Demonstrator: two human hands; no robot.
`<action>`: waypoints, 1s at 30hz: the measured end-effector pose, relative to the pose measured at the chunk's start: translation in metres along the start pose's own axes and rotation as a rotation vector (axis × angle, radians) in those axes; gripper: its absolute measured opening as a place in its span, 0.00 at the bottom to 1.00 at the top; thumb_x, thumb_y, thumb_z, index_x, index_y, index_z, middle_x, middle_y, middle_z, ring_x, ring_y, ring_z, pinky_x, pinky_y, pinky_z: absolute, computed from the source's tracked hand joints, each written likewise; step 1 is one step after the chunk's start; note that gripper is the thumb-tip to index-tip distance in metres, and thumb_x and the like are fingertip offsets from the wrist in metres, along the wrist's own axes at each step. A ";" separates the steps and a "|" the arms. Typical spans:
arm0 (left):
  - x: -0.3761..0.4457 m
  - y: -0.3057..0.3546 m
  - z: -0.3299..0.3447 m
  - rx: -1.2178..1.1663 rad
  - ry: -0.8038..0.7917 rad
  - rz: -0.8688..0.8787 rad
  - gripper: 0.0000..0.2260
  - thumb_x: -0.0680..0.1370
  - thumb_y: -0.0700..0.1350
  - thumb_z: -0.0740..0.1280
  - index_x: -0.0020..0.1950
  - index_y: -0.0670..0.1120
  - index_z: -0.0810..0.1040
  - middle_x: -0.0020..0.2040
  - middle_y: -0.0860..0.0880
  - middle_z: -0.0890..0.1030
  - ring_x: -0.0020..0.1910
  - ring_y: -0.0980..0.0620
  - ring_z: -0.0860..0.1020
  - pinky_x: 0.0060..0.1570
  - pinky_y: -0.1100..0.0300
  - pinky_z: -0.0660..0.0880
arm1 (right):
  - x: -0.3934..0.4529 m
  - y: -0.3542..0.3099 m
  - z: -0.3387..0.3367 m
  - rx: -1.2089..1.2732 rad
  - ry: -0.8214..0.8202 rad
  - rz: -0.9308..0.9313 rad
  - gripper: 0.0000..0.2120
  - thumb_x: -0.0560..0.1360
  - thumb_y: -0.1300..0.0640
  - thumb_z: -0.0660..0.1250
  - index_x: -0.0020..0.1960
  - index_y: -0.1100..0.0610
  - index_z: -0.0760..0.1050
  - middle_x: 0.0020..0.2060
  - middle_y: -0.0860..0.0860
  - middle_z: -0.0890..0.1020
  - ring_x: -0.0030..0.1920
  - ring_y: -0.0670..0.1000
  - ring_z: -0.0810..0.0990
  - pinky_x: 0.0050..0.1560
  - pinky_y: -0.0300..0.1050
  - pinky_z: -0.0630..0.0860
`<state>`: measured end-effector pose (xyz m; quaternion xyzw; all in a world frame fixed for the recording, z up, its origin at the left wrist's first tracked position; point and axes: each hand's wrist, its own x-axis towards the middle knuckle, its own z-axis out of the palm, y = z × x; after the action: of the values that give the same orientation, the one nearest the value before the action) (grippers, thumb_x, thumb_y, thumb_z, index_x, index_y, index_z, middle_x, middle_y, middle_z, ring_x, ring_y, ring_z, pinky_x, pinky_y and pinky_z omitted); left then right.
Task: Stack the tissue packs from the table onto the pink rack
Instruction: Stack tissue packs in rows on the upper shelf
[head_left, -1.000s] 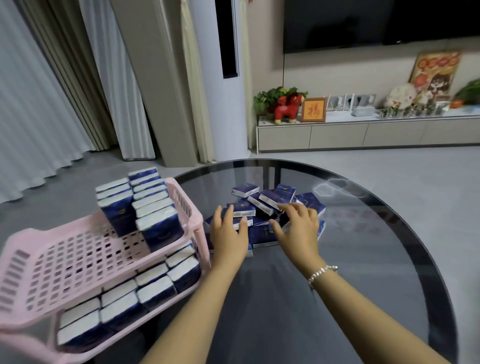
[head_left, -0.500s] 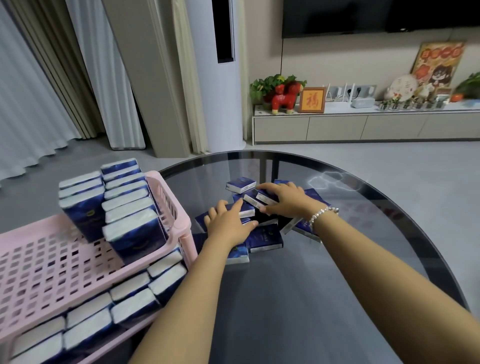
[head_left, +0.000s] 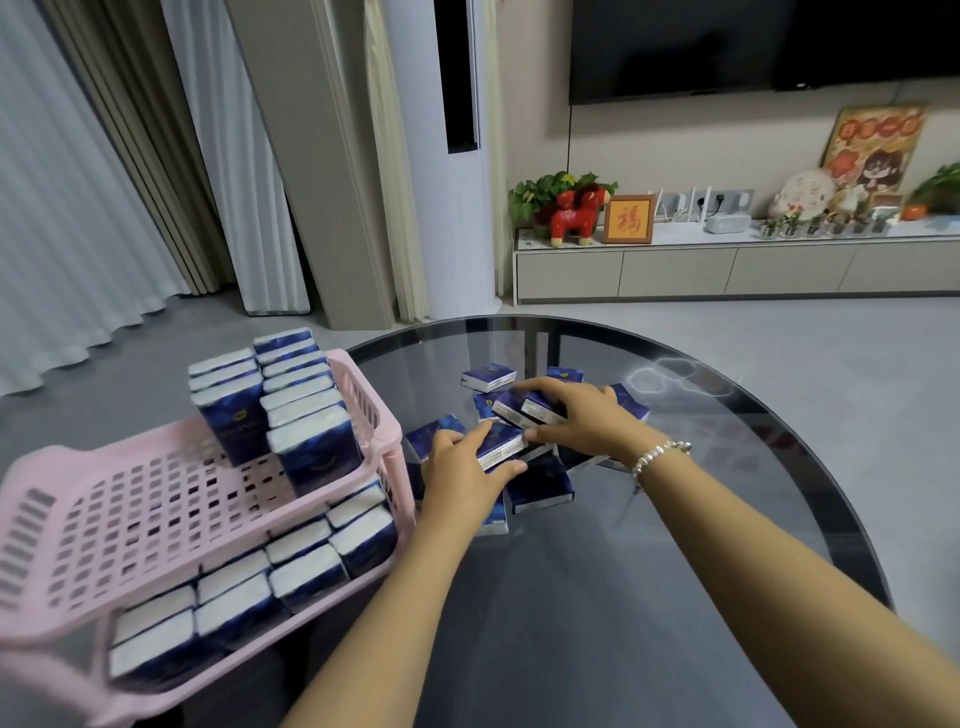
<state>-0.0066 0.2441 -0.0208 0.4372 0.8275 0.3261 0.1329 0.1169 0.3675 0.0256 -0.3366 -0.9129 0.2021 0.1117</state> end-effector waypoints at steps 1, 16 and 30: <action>-0.010 0.002 -0.002 -0.007 0.004 0.007 0.31 0.72 0.60 0.70 0.73 0.57 0.65 0.64 0.49 0.66 0.64 0.47 0.69 0.65 0.55 0.67 | -0.010 -0.001 -0.003 0.034 -0.004 -0.009 0.27 0.73 0.45 0.68 0.69 0.41 0.64 0.61 0.47 0.77 0.61 0.53 0.73 0.65 0.51 0.63; -0.161 -0.069 -0.047 0.028 -0.081 0.030 0.28 0.74 0.57 0.68 0.73 0.59 0.64 0.60 0.56 0.66 0.62 0.55 0.64 0.63 0.66 0.59 | -0.150 -0.052 0.078 0.204 -0.118 0.019 0.38 0.69 0.43 0.72 0.74 0.45 0.57 0.64 0.51 0.72 0.66 0.53 0.67 0.65 0.45 0.66; -0.175 -0.069 -0.056 -0.419 0.153 -0.019 0.28 0.71 0.38 0.73 0.68 0.53 0.69 0.57 0.54 0.66 0.50 0.71 0.71 0.49 0.79 0.70 | -0.164 -0.094 0.085 0.682 0.078 0.115 0.30 0.76 0.52 0.64 0.75 0.48 0.57 0.60 0.46 0.72 0.66 0.46 0.67 0.66 0.44 0.65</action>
<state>0.0229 0.0510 -0.0347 0.3662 0.7534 0.5220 0.1608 0.1580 0.1694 -0.0197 -0.3380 -0.7675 0.4885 0.2410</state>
